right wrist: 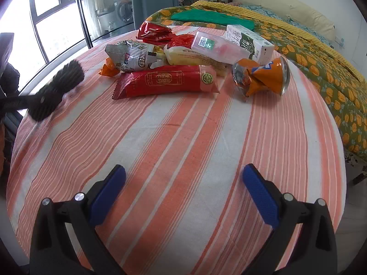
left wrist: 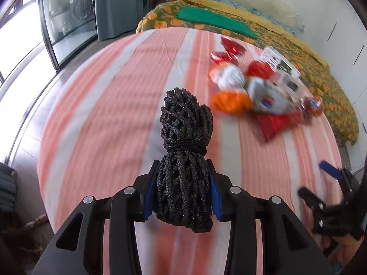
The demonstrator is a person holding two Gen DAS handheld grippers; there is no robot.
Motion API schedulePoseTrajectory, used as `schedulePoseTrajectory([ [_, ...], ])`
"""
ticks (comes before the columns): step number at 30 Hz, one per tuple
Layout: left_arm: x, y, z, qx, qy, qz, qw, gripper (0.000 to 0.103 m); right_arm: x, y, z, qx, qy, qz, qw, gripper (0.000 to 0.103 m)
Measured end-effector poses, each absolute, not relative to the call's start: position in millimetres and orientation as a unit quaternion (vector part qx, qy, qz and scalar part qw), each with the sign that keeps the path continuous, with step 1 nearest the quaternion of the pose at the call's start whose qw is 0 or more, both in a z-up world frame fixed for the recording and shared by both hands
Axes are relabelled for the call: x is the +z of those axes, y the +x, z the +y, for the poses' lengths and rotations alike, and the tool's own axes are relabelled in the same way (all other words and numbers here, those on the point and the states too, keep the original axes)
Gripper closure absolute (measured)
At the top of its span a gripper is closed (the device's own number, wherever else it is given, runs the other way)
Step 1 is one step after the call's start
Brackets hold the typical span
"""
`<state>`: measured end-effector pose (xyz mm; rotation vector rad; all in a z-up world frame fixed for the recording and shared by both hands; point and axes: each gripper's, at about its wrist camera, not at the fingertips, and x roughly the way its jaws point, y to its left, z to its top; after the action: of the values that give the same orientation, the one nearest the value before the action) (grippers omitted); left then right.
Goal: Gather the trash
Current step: 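Lower the left tool onto the black rope bundle and close on it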
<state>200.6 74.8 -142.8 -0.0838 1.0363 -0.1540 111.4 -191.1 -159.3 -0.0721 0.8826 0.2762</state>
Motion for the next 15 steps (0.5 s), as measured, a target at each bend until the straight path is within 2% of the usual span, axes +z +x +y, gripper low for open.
schedulePoseTrajectory([
  [3, -148, 186, 68, -0.071, -0.043, 0.486, 0.870, 0.061, -159, 111, -191, 0.133, -0.035, 0.426, 0.894, 0.005],
  [4, -149, 183, 65, -0.068, -0.036, 0.481, 0.874, 0.051, -159, 111, -191, 0.133, -0.034, 0.426, 0.894, 0.005],
  [7, -152, 182, 59, -0.077, -0.033, 0.471, 0.878, 0.033, -159, 111, -191, 0.133, -0.034, 0.426, 0.894, 0.005],
  [15, -160, 192, 46, -0.062, 0.013, 0.453, 0.889, 0.016, -159, 111, -191, 0.133, -0.034, 0.426, 0.894, 0.005],
])
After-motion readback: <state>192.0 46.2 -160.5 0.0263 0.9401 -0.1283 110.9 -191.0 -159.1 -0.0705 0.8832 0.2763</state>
